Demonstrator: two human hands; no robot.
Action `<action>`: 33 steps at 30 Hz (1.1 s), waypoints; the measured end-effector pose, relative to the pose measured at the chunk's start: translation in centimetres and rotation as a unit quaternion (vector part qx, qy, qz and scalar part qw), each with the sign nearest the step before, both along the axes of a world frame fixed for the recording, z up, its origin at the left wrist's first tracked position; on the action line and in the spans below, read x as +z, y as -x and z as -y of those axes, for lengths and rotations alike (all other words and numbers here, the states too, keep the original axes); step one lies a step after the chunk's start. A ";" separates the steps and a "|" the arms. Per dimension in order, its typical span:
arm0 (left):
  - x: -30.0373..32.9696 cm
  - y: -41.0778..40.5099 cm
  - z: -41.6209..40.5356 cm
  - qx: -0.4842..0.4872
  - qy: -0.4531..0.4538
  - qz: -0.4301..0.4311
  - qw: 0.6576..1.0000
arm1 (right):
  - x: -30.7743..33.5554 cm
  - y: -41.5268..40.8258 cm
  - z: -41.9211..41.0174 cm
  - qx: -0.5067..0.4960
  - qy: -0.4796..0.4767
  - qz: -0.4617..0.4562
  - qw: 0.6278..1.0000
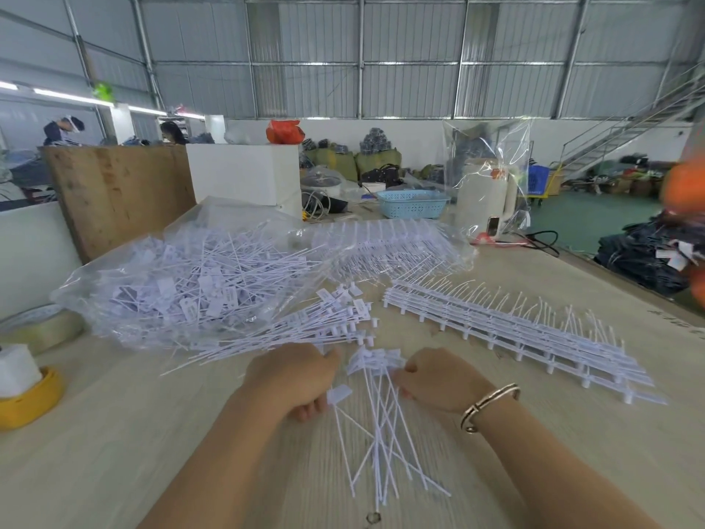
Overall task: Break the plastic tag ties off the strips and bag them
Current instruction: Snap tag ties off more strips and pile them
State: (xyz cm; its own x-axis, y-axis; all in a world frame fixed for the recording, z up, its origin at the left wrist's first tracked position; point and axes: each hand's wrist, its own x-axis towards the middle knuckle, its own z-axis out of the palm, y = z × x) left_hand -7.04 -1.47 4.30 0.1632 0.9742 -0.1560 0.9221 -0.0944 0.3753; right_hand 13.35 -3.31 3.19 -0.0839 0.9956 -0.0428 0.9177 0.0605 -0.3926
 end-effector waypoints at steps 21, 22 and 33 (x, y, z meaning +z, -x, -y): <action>-1.8 -1.3 -0.6 -0.153 -0.126 -0.087 0.976 | 0.2 0.1 -0.4 0.007 -0.050 -0.294 0.954; -2.0 -1.1 -0.7 -0.142 -0.136 -0.095 0.976 | 0.1 0.1 -0.6 0.004 -0.062 -0.286 0.956; -2.1 1.4 -2.8 -0.075 -0.179 -0.098 0.976 | -1.3 -1.6 -1.5 -0.026 -0.123 -0.134 0.983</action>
